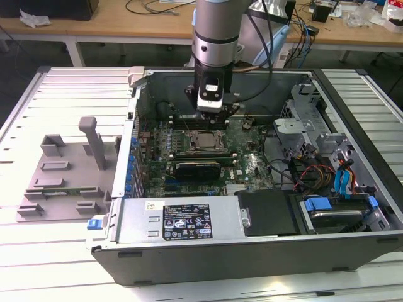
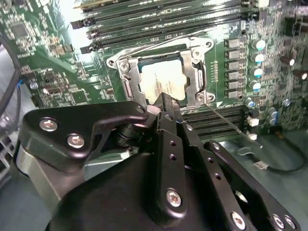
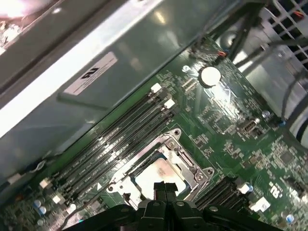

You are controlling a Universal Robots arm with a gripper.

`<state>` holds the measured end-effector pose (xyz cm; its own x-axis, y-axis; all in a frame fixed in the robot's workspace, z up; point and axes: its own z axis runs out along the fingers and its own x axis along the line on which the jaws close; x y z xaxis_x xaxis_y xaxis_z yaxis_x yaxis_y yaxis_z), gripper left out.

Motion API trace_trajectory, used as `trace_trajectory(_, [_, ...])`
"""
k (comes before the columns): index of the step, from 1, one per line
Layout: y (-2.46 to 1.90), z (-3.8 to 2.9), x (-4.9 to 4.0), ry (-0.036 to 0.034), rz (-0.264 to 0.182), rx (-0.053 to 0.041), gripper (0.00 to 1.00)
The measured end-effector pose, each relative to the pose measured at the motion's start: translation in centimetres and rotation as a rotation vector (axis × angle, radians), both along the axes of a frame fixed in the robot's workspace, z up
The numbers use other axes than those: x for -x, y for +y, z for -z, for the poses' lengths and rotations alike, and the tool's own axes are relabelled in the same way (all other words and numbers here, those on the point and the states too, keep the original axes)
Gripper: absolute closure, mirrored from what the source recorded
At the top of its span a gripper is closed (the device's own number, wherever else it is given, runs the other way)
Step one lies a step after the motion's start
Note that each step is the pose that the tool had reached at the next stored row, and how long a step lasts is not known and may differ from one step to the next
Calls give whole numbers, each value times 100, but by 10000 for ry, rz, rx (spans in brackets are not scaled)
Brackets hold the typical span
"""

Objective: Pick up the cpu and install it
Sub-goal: 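Close the cpu cover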

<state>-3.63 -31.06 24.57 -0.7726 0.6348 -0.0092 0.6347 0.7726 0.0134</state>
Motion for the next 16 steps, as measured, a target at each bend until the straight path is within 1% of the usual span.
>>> trace_trajectory(2, [0,1,0,0,-703,0,89])
trace_trajectory(4, [0,1,0,0,-1054,0,89])
trace_trajectory(5, [0,3,0,0,-1502,0,89])
trace_trajectory(7, [0,3,0,1,-1878,0,89])
trace_trajectory(8, [0,5,0,1,-2302,0,89])
trace_trajectory(9, [0,5,0,1,-2551,1,89])
trace_trajectory(10, [0,7,0,1,-2941,0,89])
trace_trajectory(12, [0,8,0,0,-3374,0,89])
trace_trajectory(13, [0,10,0,1,-3719,1,89])
trace_trajectory(16, [0,17,0,1,-5074,0,89])
